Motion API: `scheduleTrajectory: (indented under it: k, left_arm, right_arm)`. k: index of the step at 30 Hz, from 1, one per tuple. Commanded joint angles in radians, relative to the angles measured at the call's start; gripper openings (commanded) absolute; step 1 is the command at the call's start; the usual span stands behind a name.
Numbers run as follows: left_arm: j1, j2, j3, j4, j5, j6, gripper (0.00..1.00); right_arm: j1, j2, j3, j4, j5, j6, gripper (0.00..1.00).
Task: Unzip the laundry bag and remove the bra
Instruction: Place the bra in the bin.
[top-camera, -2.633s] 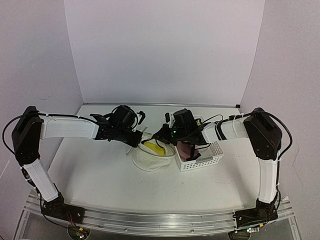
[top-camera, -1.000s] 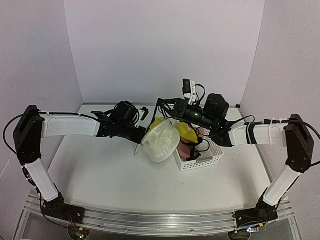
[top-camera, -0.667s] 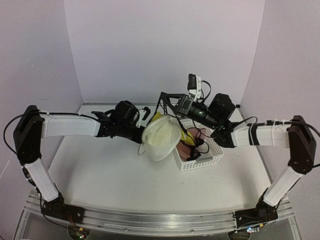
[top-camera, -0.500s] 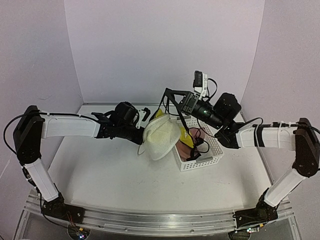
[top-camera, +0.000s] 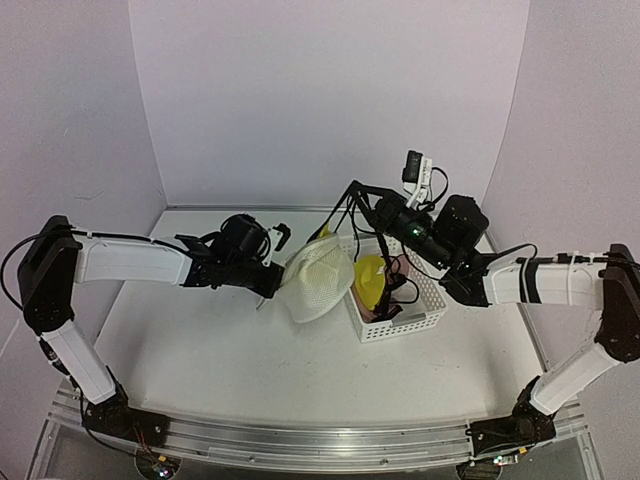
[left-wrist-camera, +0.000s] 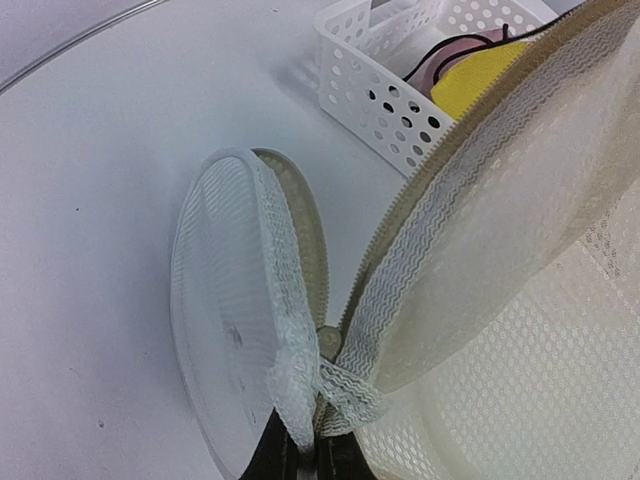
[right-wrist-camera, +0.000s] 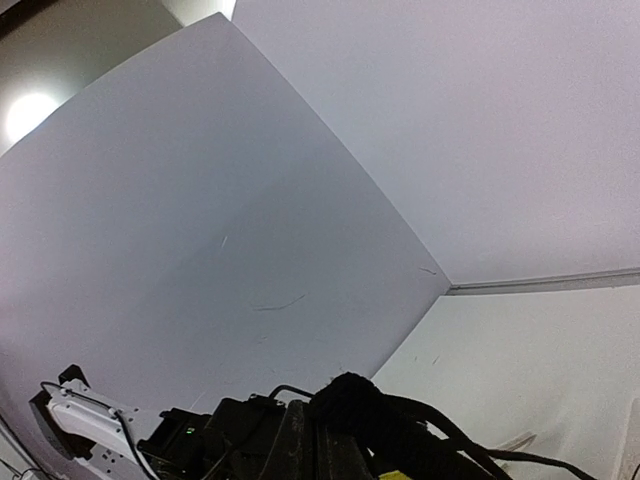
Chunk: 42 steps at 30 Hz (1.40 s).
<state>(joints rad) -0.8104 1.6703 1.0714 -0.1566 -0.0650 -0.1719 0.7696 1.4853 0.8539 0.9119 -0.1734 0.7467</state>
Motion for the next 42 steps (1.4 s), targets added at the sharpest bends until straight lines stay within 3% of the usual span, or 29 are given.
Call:
scheduleTrajectory:
  k: [1,6,12,21,31,35,39,42]
  left_arm:
    - [0.005,-0.044,-0.023,-0.042,-0.076,0.013,0.0]
    - [0.005,-0.073,-0.014,-0.046,-0.089,0.014,0.0]
    - [0.005,-0.111,0.023,-0.047,-0.075,0.026,0.05]
    - [0.005,-0.214,0.007,-0.092,-0.125,0.017,0.19]
    - [0.005,-0.305,-0.029,-0.185,-0.153,-0.028,0.43]
    - [0.005,-0.3,0.017,-0.187,-0.132,0.007,0.56]
    - [0.005,-0.253,0.102,-0.204,-0.113,0.051,0.62]
    - [0.005,-0.229,0.135,-0.206,-0.116,0.069,0.63]
  right_arm:
    - [-0.001,-0.072,0.019,-0.01,0.149,-0.079,0.0]
    - [-0.001,-0.042,0.059,-0.127,0.195,-0.125,0.0]
    - [0.0,0.072,0.1,-0.136,0.052,-0.086,0.0]
    - [0.0,0.237,0.095,-0.032,-0.206,-0.029,0.0]
    - [0.0,0.294,0.087,0.081,-0.405,-0.074,0.0]
    - [0.0,0.304,0.108,0.131,-0.498,-0.081,0.0]
    - [0.0,0.308,0.138,0.154,-0.574,-0.099,0.0]
    - [0.0,0.274,0.12,0.177,-0.545,-0.138,0.0]
